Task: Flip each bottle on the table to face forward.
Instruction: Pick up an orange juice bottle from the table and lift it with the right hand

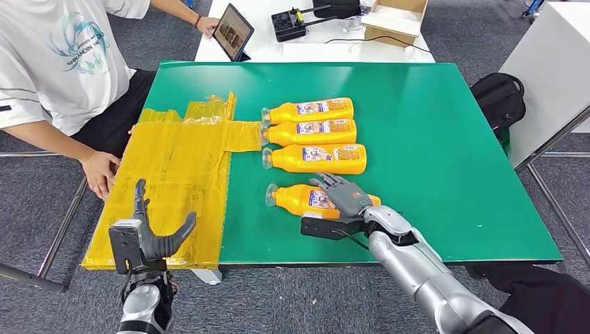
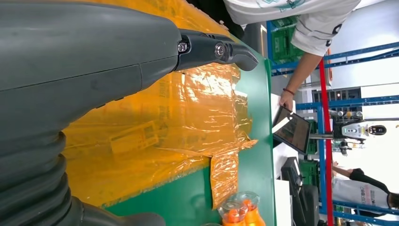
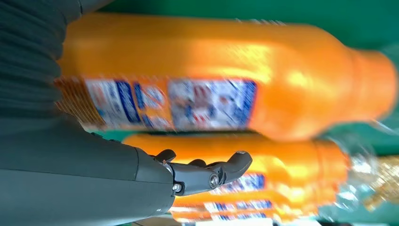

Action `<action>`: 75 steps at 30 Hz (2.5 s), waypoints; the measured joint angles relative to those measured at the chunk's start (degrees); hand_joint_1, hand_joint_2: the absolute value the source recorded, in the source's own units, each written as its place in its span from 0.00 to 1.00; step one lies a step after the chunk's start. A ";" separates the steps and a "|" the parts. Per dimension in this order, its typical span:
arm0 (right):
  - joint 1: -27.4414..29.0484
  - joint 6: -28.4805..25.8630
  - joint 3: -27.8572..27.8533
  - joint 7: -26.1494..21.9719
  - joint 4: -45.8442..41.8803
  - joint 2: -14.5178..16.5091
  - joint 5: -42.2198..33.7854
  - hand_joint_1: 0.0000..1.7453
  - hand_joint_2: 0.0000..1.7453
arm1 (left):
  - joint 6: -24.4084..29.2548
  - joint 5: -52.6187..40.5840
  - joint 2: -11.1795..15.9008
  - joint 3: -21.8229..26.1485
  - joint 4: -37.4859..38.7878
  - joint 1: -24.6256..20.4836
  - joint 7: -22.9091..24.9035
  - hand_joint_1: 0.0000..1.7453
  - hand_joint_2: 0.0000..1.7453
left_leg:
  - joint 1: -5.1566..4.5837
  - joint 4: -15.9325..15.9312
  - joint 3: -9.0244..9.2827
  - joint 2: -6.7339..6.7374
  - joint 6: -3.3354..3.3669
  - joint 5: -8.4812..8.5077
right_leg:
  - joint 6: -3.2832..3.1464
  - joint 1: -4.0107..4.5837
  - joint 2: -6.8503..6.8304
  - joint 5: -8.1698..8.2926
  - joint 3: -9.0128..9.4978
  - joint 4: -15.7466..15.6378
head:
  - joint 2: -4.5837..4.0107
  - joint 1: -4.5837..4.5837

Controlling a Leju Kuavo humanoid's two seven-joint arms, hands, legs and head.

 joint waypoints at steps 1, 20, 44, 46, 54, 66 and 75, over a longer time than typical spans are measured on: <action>0.41 0.04 0.06 0.38 -0.19 -0.40 0.11 0.00 1.00 | -0.01 -0.01 0.00 0.05 -0.01 0.08 0.00 0.00 1.00 | 0.00 0.00 0.00 0.00 0.00 0.00 | 0.00 0.00 0.00 0.00 0.00 0.00 | 0.00 0.00; 5.12 -0.14 -2.56 4.89 -5.21 -4.15 2.88 0.00 1.00 | -0.47 -0.43 0.00 0.84 -0.02 0.46 0.00 0.00 1.00 | 0.00 0.00 0.07 0.00 0.02 -0.02 | 0.00 0.00 0.00 0.00 0.08 -0.02 | 0.00 0.01; 5.26 0.38 -6.81 5.79 -3.33 -3.91 1.69 1.00 1.00 | -0.73 -0.37 0.00 1.04 -0.01 0.65 0.43 0.00 1.00 | 0.00 0.00 0.14 0.03 0.01 -0.02 | 0.00 0.01 0.02 0.00 0.11 -0.01 | 0.00 -0.01; 4.86 0.50 -6.93 5.52 -2.60 -3.77 1.54 1.00 1.00 | -0.82 -0.33 0.00 1.03 0.00 0.65 0.45 0.00 1.00 | 0.01 0.00 0.15 0.04 0.01 -0.02 | 0.00 0.01 0.02 0.00 0.13 -0.01 | 0.00 0.01; 3.66 1.22 -7.04 4.62 -0.54 -3.41 0.79 1.00 1.00 | -0.92 0.31 0.00 0.99 0.00 0.65 0.50 0.00 1.00 | 0.00 0.00 0.20 0.04 0.01 -0.02 | 0.00 0.01 0.03 0.00 0.18 -0.02 | 0.00 -0.01; 3.22 0.16 -7.12 3.39 0.67 -2.74 -0.76 1.00 1.00 | -0.99 0.95 0.00 0.90 0.01 0.65 0.50 0.00 1.00 | 0.00 0.00 0.37 0.04 0.01 -0.02 | 0.00 0.01 0.03 0.00 0.36 -0.02 | 0.00 0.00; 12.67 -18.45 -14.85 -18.39 -13.45 4.82 -16.31 1.00 1.00 | -2.42 3.93 -0.34 -1.91 0.16 0.00 -0.05 0.00 1.00 | 0.04 -0.01 0.11 0.00 0.01 -0.02 | -0.01 0.05 0.00 -0.01 0.08 0.01 | 0.00 0.01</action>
